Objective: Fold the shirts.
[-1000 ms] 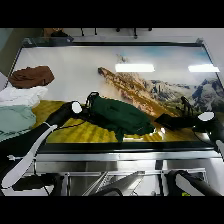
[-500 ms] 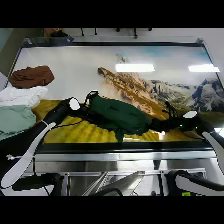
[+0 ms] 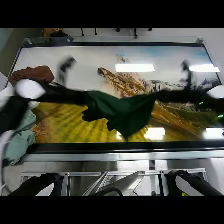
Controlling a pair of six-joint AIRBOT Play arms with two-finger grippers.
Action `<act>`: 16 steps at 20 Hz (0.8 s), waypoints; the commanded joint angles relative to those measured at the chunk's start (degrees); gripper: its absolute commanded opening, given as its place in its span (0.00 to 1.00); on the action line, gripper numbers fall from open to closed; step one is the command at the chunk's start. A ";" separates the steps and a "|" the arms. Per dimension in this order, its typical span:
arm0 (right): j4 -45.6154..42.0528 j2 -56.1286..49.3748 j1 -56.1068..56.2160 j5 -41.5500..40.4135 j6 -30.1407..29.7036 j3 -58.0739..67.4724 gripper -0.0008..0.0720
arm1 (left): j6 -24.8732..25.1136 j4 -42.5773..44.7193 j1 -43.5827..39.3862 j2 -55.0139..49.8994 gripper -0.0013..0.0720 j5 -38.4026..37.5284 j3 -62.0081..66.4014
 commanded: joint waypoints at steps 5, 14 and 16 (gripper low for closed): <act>-3.91 12.59 0.09 -5.90 -0.39 35.67 0.04 | -1.05 0.35 6.27 17.90 0.03 0.66 36.06; -4.02 5.92 0.09 -4.17 -2.03 45.20 0.04 | 0.83 0.35 14.23 12.90 0.03 7.45 39.87; -3.87 -1.36 0.11 -1.84 -1.77 45.16 0.04 | 3.04 0.44 12.57 6.27 0.03 8.02 34.93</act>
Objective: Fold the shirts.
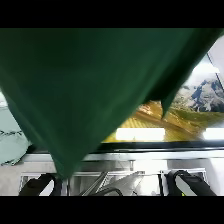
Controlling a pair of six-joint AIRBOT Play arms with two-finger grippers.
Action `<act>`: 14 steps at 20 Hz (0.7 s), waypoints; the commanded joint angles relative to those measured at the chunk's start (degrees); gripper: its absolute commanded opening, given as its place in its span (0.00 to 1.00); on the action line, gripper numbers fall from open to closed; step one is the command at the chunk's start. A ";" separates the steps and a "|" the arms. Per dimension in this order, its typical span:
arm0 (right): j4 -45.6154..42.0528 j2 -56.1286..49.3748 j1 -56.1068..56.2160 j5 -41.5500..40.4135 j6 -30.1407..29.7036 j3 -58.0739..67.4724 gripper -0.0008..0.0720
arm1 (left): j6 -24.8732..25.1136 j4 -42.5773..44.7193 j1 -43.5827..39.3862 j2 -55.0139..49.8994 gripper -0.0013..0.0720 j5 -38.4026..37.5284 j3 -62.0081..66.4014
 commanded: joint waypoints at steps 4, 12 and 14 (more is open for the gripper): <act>-0.87 -25.40 0.02 4.94 1.46 -4.20 0.04 | 6.95 -0.85 -3.80 -24.83 0.03 7.91 -11.93; -3.45 -59.65 0.02 -2.86 2.40 -9.73 0.04 | 6.60 -1.40 -3.89 -64.08 0.03 7.63 0.15; -3.48 -61.40 -0.26 -4.26 2.36 -9.55 0.30 | 6.25 -1.31 -3.50 -66.23 0.42 4.42 3.52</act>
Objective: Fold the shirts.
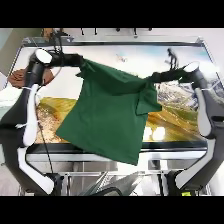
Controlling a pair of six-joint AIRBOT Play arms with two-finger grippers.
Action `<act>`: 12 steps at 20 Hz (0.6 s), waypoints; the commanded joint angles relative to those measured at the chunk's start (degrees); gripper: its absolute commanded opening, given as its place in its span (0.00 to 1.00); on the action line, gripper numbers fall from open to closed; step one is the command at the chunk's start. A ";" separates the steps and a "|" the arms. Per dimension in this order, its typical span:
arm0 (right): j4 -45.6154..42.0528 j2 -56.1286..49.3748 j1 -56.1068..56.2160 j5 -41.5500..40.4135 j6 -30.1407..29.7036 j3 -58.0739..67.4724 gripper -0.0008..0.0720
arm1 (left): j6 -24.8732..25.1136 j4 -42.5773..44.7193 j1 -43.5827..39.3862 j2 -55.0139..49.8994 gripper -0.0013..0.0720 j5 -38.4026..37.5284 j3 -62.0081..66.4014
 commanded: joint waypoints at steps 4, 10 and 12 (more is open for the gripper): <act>-3.30 -3.41 -4.33 -1.84 -0.79 1.60 0.75 | -1.27 -0.02 4.79 -1.33 0.95 -11.85 4.63; -5.53 -4.46 -12.00 2.38 0.98 1.57 0.74 | -9.14 0.31 15.78 13.88 0.95 -27.78 -14.71; -5.40 -6.16 -11.74 2.23 0.85 1.57 0.73 | -9.35 0.31 18.36 18.56 0.95 -28.13 -25.70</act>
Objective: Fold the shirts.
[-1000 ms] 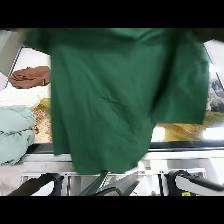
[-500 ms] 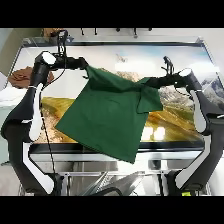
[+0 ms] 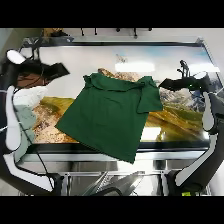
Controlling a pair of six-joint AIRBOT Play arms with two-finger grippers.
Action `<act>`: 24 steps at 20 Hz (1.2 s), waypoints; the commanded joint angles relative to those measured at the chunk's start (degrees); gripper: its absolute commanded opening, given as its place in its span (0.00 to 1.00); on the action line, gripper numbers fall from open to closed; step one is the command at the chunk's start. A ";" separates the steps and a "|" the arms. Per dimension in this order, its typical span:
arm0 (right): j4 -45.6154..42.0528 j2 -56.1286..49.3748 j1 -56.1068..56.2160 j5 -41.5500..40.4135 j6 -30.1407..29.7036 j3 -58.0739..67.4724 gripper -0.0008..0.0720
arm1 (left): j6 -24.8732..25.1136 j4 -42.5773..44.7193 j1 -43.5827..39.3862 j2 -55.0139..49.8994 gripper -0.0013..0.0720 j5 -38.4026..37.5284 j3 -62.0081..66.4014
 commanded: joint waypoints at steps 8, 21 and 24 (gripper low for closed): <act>3.17 -4.42 4.83 -4.94 -4.59 0.11 0.60 | -1.57 2.34 13.86 20.83 0.95 2.08 -47.58; 3.89 -0.90 7.74 -0.61 -6.01 0.15 0.04 | -1.29 2.29 2.82 11.91 0.20 20.02 -51.54; 1.29 2.05 6.23 1.88 -3.37 0.13 0.04 | -0.46 2.36 -0.11 7.89 0.03 21.27 -39.52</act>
